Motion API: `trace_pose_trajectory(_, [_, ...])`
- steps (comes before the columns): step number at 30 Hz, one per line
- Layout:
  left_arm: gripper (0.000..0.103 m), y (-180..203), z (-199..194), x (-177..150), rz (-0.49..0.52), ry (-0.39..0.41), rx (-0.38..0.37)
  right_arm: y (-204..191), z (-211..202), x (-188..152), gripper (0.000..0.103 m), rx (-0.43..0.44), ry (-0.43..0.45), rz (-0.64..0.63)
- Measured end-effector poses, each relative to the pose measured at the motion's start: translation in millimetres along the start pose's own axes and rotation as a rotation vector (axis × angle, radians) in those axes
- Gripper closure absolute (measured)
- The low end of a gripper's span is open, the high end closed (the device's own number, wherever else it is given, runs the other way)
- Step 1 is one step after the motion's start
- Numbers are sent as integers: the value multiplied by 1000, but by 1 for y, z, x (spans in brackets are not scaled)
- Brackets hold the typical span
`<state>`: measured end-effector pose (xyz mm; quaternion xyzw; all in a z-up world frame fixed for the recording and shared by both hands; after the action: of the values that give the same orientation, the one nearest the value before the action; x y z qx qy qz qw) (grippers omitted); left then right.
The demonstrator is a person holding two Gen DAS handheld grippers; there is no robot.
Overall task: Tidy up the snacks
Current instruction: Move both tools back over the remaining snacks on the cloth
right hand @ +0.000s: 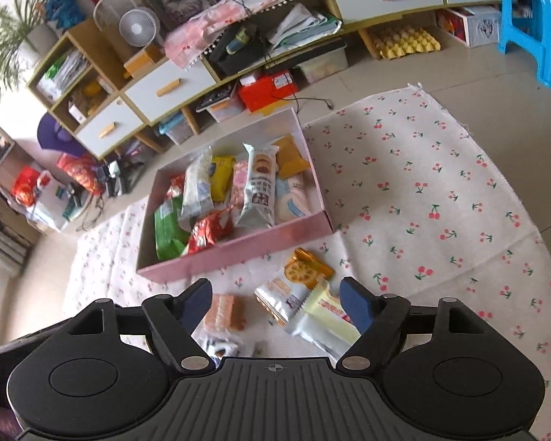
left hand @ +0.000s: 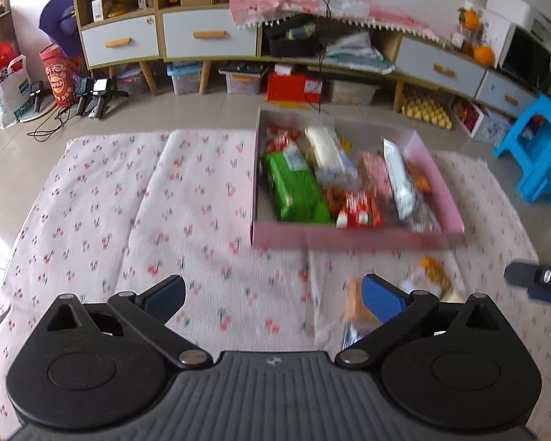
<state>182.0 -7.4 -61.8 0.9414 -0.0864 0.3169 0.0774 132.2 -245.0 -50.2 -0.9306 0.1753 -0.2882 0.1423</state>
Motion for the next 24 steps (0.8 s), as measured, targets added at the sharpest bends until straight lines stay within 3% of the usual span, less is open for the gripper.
trace_pose_trajectory(6, [1, 3, 0, -16, 23, 6, -6, -2, -2, -15, 21, -33, 10, -89])
trace_pose_trajectory(12, [1, 8, -4, -33, 26, 27, -32, 3, -2, -27, 21, -140, 38, -249])
trace_pose_trajectory(17, [1, 17, 2, -40, 41, 9, -57, 19, 2, -27, 21, -147, -4, -179])
trace_pose_trajectory(24, [1, 32, 20, -54, 81, -19, -99, 47, 17, -35, 21, -263, -80, -114])
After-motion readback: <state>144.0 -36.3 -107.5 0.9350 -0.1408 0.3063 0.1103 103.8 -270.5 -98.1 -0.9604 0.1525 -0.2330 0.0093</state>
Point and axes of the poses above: each gripper's, at about its wrist camera, not at the fingertips, and z roughly the way its jaws point, y to its right, x to its top, the point moved 9 cm from there along z, roughly the way its jaws point, and after that the axes turned 3 degrees about -x, right-handed, at the moved point
